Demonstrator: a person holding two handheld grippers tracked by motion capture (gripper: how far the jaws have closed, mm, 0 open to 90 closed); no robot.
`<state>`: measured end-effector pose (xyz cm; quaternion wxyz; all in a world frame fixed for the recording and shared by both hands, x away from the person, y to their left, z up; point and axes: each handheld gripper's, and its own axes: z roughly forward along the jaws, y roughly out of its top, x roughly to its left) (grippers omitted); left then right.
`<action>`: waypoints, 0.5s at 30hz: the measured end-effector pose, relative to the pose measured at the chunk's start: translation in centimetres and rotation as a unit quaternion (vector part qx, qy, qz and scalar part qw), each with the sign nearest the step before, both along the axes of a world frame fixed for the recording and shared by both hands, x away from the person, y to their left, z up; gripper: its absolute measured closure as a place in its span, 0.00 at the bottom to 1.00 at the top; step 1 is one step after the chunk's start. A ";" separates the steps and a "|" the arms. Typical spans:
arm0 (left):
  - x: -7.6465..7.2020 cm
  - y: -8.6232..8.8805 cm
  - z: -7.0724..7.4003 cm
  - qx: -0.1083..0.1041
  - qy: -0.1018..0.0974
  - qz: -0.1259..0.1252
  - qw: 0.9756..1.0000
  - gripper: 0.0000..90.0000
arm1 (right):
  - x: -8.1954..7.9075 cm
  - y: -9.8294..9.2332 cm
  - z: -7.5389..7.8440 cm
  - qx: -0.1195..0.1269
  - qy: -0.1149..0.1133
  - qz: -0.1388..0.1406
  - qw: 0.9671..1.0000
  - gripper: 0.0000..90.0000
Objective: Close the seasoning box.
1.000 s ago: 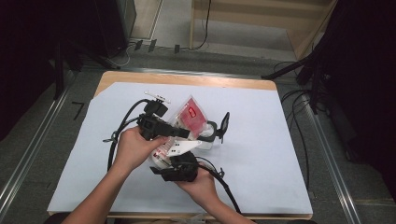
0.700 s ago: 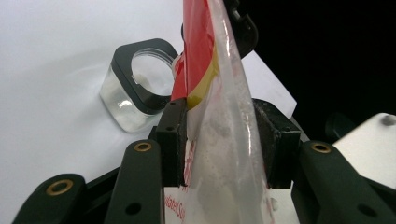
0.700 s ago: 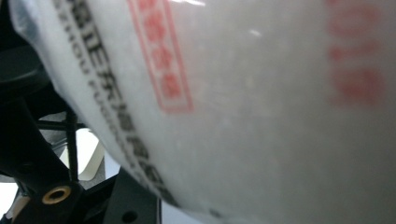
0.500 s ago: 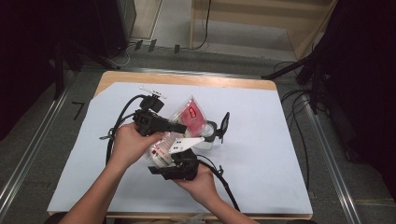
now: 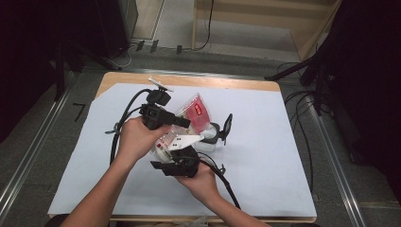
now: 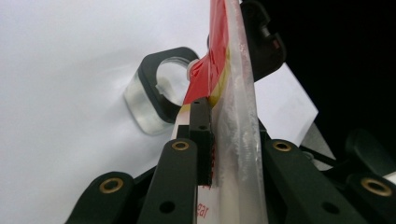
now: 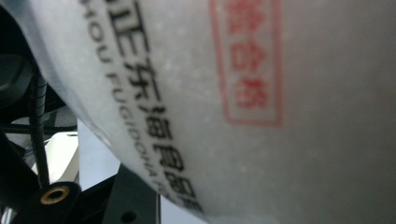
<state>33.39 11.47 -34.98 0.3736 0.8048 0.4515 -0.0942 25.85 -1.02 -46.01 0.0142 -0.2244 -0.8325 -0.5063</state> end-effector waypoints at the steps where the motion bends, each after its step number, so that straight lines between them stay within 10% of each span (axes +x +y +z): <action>1: 0.1 0.1 -0.1 0.002 0.003 -0.003 1.000 0.89 | 0.1 0.0 -0.1 0.002 0.004 0.004 1.000 0.66; 15: 0.1 0.3 0.0 0.005 0.009 -0.020 1.000 0.76 | 0.2 0.1 -0.4 0.043 0.028 0.038 0.998 0.67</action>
